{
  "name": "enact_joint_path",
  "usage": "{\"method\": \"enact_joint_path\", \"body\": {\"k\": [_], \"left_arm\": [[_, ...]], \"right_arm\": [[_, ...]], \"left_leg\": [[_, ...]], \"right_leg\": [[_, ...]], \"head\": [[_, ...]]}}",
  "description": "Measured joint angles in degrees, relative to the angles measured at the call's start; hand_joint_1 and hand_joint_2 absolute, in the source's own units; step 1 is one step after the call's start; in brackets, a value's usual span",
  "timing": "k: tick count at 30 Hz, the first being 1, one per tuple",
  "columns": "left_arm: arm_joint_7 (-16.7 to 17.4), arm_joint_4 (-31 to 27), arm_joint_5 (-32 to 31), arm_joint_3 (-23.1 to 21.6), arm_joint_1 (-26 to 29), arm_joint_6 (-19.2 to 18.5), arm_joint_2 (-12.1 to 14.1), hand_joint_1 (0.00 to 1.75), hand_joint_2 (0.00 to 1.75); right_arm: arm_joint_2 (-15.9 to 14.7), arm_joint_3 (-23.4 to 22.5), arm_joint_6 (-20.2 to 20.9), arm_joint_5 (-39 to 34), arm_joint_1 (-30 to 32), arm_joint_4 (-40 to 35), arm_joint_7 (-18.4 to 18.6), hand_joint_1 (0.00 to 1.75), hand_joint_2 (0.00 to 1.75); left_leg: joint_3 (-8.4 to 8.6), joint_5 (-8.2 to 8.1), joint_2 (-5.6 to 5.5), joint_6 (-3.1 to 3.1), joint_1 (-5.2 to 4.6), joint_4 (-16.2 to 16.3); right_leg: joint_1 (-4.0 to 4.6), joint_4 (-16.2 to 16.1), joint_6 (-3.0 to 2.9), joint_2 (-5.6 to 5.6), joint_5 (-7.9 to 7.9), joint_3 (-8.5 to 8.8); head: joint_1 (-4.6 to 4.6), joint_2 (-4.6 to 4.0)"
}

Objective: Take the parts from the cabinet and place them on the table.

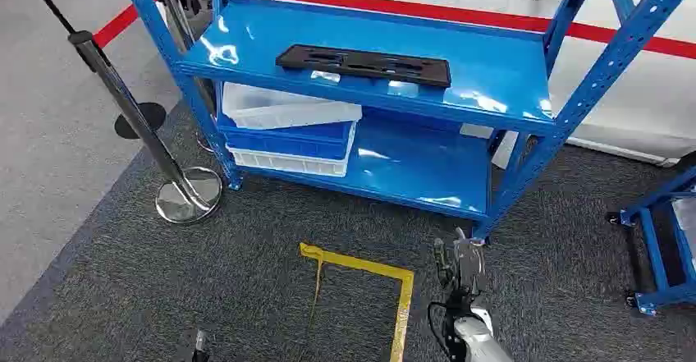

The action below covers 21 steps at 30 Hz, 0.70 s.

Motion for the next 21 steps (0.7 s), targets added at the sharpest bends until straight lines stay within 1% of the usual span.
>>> {"method": "enact_joint_path", "body": {"k": [6,7,9,11,12,15,16,17,18,19,20,21], "left_arm": [[-1.1,0.2,-0.8,-1.4,0.0,0.4,0.8,0.00,1.75],[-1.3,0.2,-0.9,-1.6,-0.1,0.5,0.9,0.00,0.00],[-1.9,0.3,-1.0,-2.3,-0.1,0.7,1.1,0.00,0.00],[-2.3,0.4,-1.2,-2.6,-0.1,1.0,1.5,0.00,0.00],[-2.6,0.4,-1.4,-3.1,-0.2,1.1,1.6,0.00,0.00],[-3.3,0.5,-1.7,-4.1,-0.2,1.5,2.1,0.00,0.00],[-3.5,0.5,-1.8,-4.3,-0.3,1.6,2.3,0.00,0.00],[-3.7,0.6,-1.8,-4.6,-0.3,2.1,2.4,0.00,0.00],[-4.0,0.6,-1.8,-4.9,-0.5,2.4,2.4,0.00,0.00],[-4.2,0.6,-1.8,-5.0,-0.5,2.8,2.4,0.00,0.00],[-4.5,0.6,-1.8,-5.2,-0.5,3.4,2.4,0.00,0.00],[-4.9,0.6,-1.8,-5.2,-0.5,4.0,2.5,0.00,0.00]], "right_arm": [[-0.8,-0.1,-0.8,4.7,-0.2,-11.6,-0.3,0.00,1.75],[-1.0,-0.1,-0.8,5.5,-0.2,-13.7,-0.3,0.00,1.75],[-1.2,-0.1,-0.8,6.8,-0.2,-17.4,-0.3,0.00,1.75],[-1.5,-0.1,-0.8,8.1,-0.2,-21.5,-0.3,0.00,1.75],[-1.6,-0.1,-0.8,8.6,-0.2,-23.1,-0.3,0.00,0.00],[-2.0,-0.1,-0.8,11.0,-0.1,-30.1,-0.1,0.00,0.00],[-2.1,-0.1,-0.8,11.7,-0.1,-32.0,0.0,0.00,0.00],[-2.1,-0.1,-0.8,12.3,-0.1,-34.2,0.1,0.00,0.00],[-2.3,-0.1,-0.8,12.9,-0.1,-35.9,0.2,0.00,0.00],[-2.6,-0.1,-0.8,13.6,-0.1,-37.9,0.2,0.00,0.00],[-2.8,-0.1,-0.8,14.3,-0.2,-39.7,0.3,0.00,0.00],[-2.9,0.0,-0.7,15.0,-0.1,-41.4,0.6,0.00,0.00]], "left_leg": [[0.01,0.01,0.01,-0.01,0.00,0.0],[0.02,0.01,0.01,-0.01,0.00,0.0],[0.02,0.01,0.01,-0.02,0.00,0.0],[-0.12,-0.03,-0.02,0.13,-0.12,0.4],[-0.18,-0.08,-0.01,0.18,-0.11,0.5],[-0.34,-0.17,-0.01,0.42,-0.13,0.7],[-0.37,-0.16,-0.01,0.46,-0.14,0.7],[-0.30,0.06,0.00,0.75,-0.14,0.3],[0.18,0.64,0.07,1.16,0.25,-0.9],[0.90,1.25,0.34,1.12,0.65,-2.0],[1.11,1.38,0.39,1.29,0.77,-2.3],[1.08,1.44,0.43,1.40,0.86,-2.4]], "right_leg": [[0.00,0.0,0.00,0.01,0.00,0.00],[0.00,0.0,0.00,0.01,0.00,0.00],[0.00,0.0,0.00,0.01,0.00,0.00],[-0.16,-0.1,0.15,0.01,0.13,-0.04],[-0.16,-0.1,0.16,0.03,0.13,-0.08],[-0.18,-0.1,0.30,0.06,0.21,-0.11],[-0.18,-0.2,0.43,0.06,0.29,-0.09],[-0.13,-0.6,0.72,0.08,0.48,0.06],[0.25,-1.0,1.00,0.15,0.59,0.39],[0.07,0.1,1.14,0.15,-0.16,0.16],[0.12,3.1,1.26,0.16,-2.06,-1.44],[-0.02,7.5,1.48,0.15,-4.11,-3.75]], "head": [[-0.02,0.00],[-0.02,0.00],[0.00,0.00],[-0.04,0.00],[-0.07,0.00],[-0.04,0.00],[-0.02,0.00],[-0.07,0.00],[-0.02,0.00],[0.09,0.00],[0.20,0.00],[0.20,0.00]]}}
